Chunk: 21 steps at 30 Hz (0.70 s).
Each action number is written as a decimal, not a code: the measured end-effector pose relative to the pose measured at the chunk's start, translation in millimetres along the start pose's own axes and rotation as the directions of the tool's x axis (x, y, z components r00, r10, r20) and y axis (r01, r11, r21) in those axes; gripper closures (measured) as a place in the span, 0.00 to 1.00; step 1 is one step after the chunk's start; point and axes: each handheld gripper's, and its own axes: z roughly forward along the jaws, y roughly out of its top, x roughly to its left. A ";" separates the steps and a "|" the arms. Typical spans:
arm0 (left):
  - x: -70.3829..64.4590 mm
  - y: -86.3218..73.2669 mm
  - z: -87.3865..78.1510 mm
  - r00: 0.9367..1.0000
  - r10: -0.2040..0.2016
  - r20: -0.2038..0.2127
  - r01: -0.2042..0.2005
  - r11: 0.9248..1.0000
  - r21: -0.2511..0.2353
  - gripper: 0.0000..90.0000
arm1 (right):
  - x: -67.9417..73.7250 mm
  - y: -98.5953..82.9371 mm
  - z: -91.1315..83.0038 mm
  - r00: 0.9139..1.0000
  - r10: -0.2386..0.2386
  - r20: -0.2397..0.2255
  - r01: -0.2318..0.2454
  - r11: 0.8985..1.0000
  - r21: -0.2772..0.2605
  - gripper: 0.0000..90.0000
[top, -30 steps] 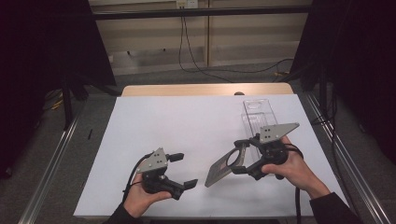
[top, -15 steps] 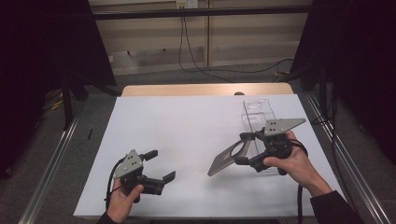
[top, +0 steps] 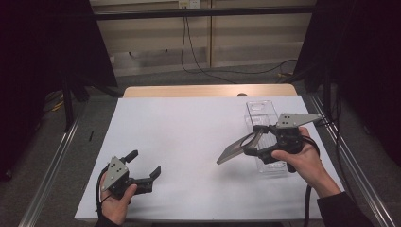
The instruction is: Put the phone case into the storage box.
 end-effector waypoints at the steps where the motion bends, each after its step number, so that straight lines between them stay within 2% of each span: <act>1: 1.5 -0.6 -0.3 1.000 -0.009 0.004 0.009 1.000 -0.001 0.03 | -1.1 0.3 -0.8 1.000 0.004 0.006 -0.004 1.000 -0.003 0.14; 2: 3.5 -0.2 -0.8 1.000 -0.025 0.016 0.025 1.000 -0.003 0.03 | -1.8 0.7 -1.2 1.000 0.005 0.008 -0.004 1.000 -0.008 0.14; 5: 5.8 0.7 -3.2 0.999 -0.042 -0.004 0.042 0.999 -0.023 0.03 | -4.0 3.5 -3.2 1.000 0.012 0.026 -0.011 1.000 -0.021 0.14; 8: 6.0 -1.4 -3.7 0.998 -0.059 -0.021 0.059 0.998 -0.015 0.03 | -6.6 7.4 -5.8 0.999 0.014 0.042 -0.012 1.000 -0.027 0.14; 9: 5.7 -2.0 -3.5 0.998 -0.056 -0.030 0.055 0.998 -0.013 0.03 | -7.7 8.7 -6.7 0.999 0.015 0.043 -0.013 0.999 -0.033 0.14; 12: 4.4 -3.0 -2.7 0.998 -0.056 -0.014 0.056 0.998 -0.014 0.02 | -8.1 12.9 -9.4 0.999 -0.003 0.039 0.004 0.999 -0.044 0.14; 15: 3.4 -2.3 -5.5 0.999 -0.036 -0.003 0.036 0.999 -0.032 0.02 | -8.7 17.7 -12.2 0.998 0.001 0.063 0.002 0.999 -0.046 0.14; 18: 3.9 -3.9 -12.0 0.999 -0.033 -0.002 0.032 0.999 -0.029 0.04 | -12.1 21.2 -15.6 0.996 0.010 0.085 -0.006 0.999 -0.052 0.13; 21: 5.5 -4.8 -17.2 0.999 -0.031 -0.024 0.031 0.999 -0.031 0.04 | -15.3 23.6 -18.9 0.994 0.014 0.108 -0.007 0.998 -0.061 0.14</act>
